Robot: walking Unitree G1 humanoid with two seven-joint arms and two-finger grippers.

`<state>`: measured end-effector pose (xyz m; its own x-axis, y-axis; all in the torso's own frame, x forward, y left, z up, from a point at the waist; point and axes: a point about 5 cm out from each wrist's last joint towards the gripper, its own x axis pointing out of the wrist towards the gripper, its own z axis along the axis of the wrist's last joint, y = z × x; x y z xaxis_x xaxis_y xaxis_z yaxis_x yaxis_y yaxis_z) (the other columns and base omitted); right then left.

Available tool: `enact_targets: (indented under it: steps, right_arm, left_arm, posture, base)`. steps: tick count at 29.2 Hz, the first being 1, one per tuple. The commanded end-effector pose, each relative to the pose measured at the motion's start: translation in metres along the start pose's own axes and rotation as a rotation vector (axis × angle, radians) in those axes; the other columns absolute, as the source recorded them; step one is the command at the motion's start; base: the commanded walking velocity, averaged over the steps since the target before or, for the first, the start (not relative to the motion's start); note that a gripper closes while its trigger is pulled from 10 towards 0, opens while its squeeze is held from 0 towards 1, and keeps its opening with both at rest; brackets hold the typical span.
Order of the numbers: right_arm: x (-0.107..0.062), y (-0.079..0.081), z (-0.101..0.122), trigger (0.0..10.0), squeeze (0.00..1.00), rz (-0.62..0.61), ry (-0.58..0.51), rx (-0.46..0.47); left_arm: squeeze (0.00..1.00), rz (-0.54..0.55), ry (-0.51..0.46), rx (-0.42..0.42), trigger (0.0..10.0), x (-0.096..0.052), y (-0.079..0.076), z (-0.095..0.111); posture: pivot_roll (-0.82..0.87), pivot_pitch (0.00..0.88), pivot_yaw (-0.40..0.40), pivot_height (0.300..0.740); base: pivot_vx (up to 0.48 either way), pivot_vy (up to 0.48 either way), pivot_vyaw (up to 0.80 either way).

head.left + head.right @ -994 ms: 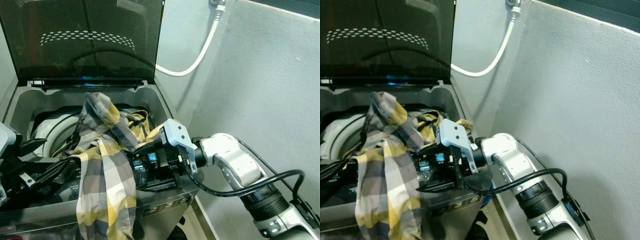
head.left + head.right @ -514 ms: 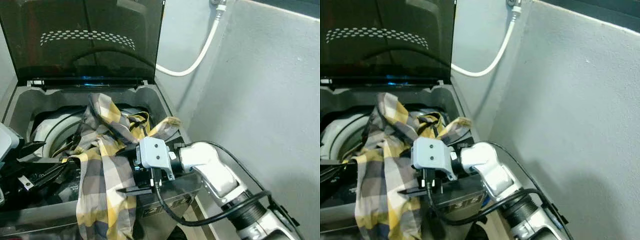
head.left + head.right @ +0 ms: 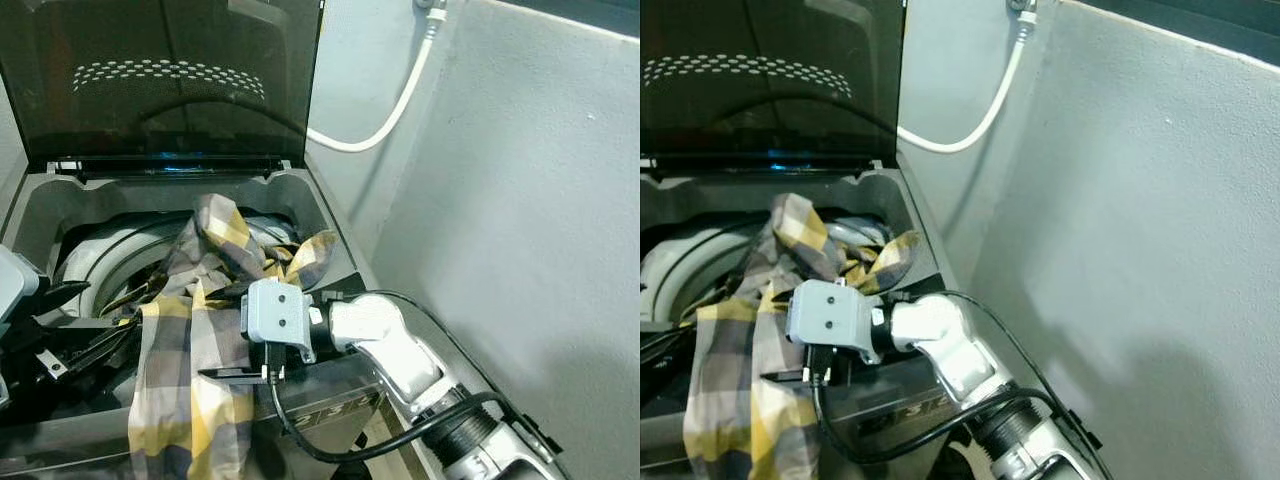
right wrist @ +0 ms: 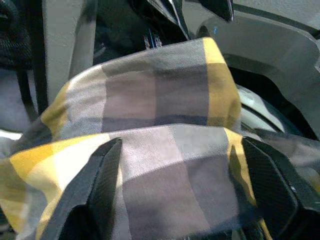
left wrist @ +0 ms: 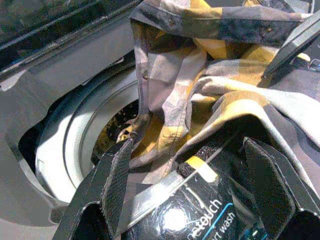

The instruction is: Clothes washing

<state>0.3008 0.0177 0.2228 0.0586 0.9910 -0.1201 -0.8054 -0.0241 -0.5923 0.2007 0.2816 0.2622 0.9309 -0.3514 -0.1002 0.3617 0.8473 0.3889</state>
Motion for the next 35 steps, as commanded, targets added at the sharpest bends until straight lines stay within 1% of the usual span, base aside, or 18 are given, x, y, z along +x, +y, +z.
enact_targets:
  steps: [1,4,6,11,15,24,26,28,30,31,32,34,35]
  right_arm:
    - [-0.004,0.000,-0.004,0.0,0.00,-0.013,-0.014,0.047]
    - [-0.004,0.000,-0.004,0.0,0.00,-0.020,-0.027,0.065]
    - [-0.003,-0.001,-0.004,0.0,0.00,-0.036,-0.045,0.094]
    - [-0.003,-0.002,-0.003,0.0,0.00,-0.049,-0.057,0.115]
    - [-0.004,-0.005,-0.004,0.0,0.00,-0.063,-0.069,0.153]
    - [-0.004,-0.006,-0.005,0.0,0.00,-0.063,-0.072,0.162]
    - [-0.004,-0.010,-0.004,0.0,0.00,-0.089,-0.073,0.160]
    - [-0.007,-0.021,-0.004,0.0,0.00,-0.173,-0.076,0.170]
    - [-0.012,-0.038,-0.003,0.0,0.00,-0.295,-0.075,0.182]
    - [-0.018,-0.052,-0.002,0.0,0.00,-0.392,-0.074,0.187]
    - [-0.020,-0.055,-0.002,0.0,0.00,-0.413,-0.074,0.187]
    - [-0.028,-0.068,-0.002,0.0,0.00,-0.484,-0.060,0.186]
    - [-0.031,-0.071,-0.002,0.0,0.00,-0.503,-0.057,0.188]
  left_arm:
    - [0.00,-0.014,-0.012,0.002,10.0,-0.001,-0.003,0.002]
    - [0.00,-0.012,-0.012,0.001,10.0,-0.001,-0.003,0.001]
    - [0.00,-0.013,-0.013,0.002,10.0,-0.001,-0.002,0.001]
    - [0.00,-0.015,-0.013,0.003,10.0,-0.001,-0.002,0.001]
    - [0.00,-0.016,-0.014,0.006,10.0,-0.001,-0.002,0.001]
    - [0.00,-0.016,-0.014,0.009,10.0,0.000,-0.004,0.001]
    - [0.00,-0.015,-0.011,0.011,10.0,0.000,-0.004,0.000]
    - [0.00,-0.014,-0.012,0.012,10.0,-0.001,-0.004,0.000]
    - [0.00,-0.013,-0.013,0.013,10.0,-0.001,-0.004,0.000]
    - [0.00,-0.015,-0.015,0.014,10.0,0.000,-0.004,0.000]
    - [0.00,-0.016,-0.016,0.014,10.0,0.000,-0.004,0.000]
    - [0.00,-0.019,-0.023,0.013,10.0,0.001,-0.005,0.001]
    - [0.00,-0.020,-0.026,0.013,10.0,0.001,-0.005,0.001]
  posture:
    - [0.07,0.057,-0.107,0.740]
    - [0.07,0.057,-0.106,0.740]
    - [0.07,0.058,-0.103,0.740]
    - [0.07,0.058,-0.103,0.740]
    - [0.08,0.051,-0.107,0.740]
    - [0.08,0.044,-0.112,0.740]
    - [0.08,0.039,-0.114,0.740]
    - [0.08,0.036,-0.115,0.740]
    - [0.08,0.036,-0.115,0.740]
    - [0.08,0.036,-0.115,0.740]
    - [0.08,0.036,-0.115,0.740]
    - [0.08,0.036,-0.115,0.740]
    - [0.08,0.036,-0.115,0.740]
  base:
    - [0.000,0.000,0.00]
    - [0.000,0.000,0.00]
    - [0.000,0.000,0.00]
    - [0.000,0.000,0.00]
    - [0.000,0.000,0.00]
    - [0.000,0.000,0.00]
    - [0.000,0.000,0.00]
    - [0.000,0.000,0.00]
    - [0.000,0.000,0.00]
    - [0.000,0.000,0.00]
    - [0.000,0.000,0.00]
    - [0.000,0.000,0.00]
    - [0.000,0.000,0.00]
